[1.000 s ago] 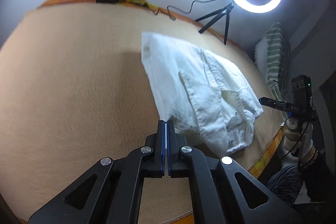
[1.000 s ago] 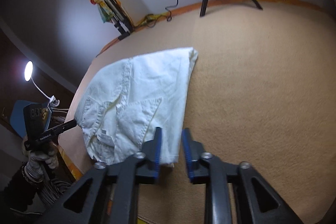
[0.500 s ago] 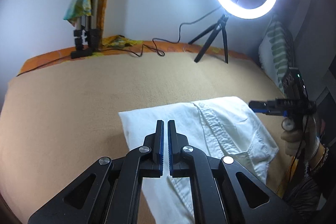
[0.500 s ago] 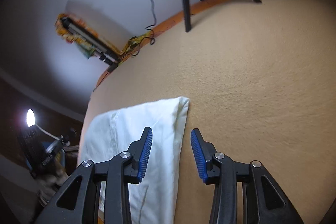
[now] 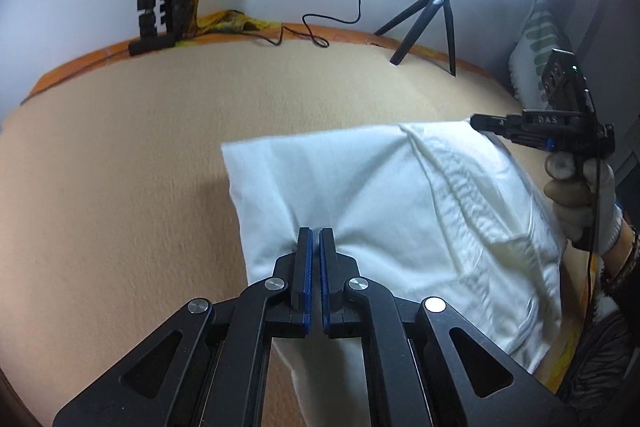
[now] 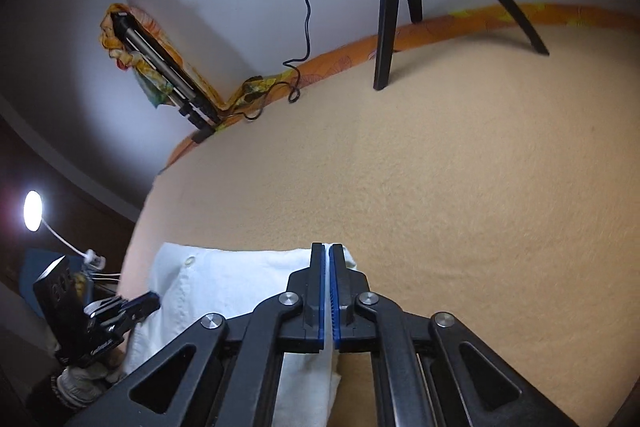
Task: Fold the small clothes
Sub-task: 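Open both grippers and pull them back from the folded bundle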
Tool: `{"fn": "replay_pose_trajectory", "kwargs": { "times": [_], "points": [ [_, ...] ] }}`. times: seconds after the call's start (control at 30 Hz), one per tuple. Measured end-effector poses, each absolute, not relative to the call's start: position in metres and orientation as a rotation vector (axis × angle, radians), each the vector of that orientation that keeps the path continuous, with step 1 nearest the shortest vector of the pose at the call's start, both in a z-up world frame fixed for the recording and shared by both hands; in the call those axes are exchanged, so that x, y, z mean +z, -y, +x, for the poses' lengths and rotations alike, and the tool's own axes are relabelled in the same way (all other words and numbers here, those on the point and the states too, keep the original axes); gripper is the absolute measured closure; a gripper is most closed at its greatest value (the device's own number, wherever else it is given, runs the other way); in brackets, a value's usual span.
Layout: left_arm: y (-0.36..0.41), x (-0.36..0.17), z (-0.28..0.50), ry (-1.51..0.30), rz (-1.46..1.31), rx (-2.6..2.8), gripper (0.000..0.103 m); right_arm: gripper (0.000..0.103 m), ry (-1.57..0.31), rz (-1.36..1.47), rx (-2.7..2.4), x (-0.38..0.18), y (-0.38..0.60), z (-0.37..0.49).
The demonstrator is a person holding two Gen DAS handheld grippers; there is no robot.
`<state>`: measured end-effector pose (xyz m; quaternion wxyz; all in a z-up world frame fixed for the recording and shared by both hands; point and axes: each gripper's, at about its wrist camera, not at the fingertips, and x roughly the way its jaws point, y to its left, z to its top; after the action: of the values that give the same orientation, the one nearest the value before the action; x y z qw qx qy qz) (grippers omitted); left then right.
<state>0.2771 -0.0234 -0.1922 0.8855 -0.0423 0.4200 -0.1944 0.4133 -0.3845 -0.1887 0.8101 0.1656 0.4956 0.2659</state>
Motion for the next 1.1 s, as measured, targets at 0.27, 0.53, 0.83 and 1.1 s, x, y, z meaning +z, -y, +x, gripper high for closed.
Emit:
{"fn": "replay_pose_trajectory", "kwargs": {
  "times": [0.27,0.53,0.83,1.1],
  "points": [
    [0.007,-0.171,0.259,-0.834,-0.165,-0.39,0.101,0.09,-1.07,0.309,0.511,-0.18,0.393,0.414],
    [0.0,-0.158,0.229,-0.834,-0.193,-0.408,0.101,0.074,-1.037,0.402,0.555,-0.156,0.419,0.39],
    [0.015,-0.189,0.219,-0.962,-0.131,-0.404,0.101,0.076,-1.048,0.088,0.636,-0.145,0.37,0.329],
    [0.023,-0.185,0.204,-0.932,-0.02,-0.367,0.1,0.076,-1.084,-0.027,0.606,-0.16,0.363,0.311]
  ]
}}
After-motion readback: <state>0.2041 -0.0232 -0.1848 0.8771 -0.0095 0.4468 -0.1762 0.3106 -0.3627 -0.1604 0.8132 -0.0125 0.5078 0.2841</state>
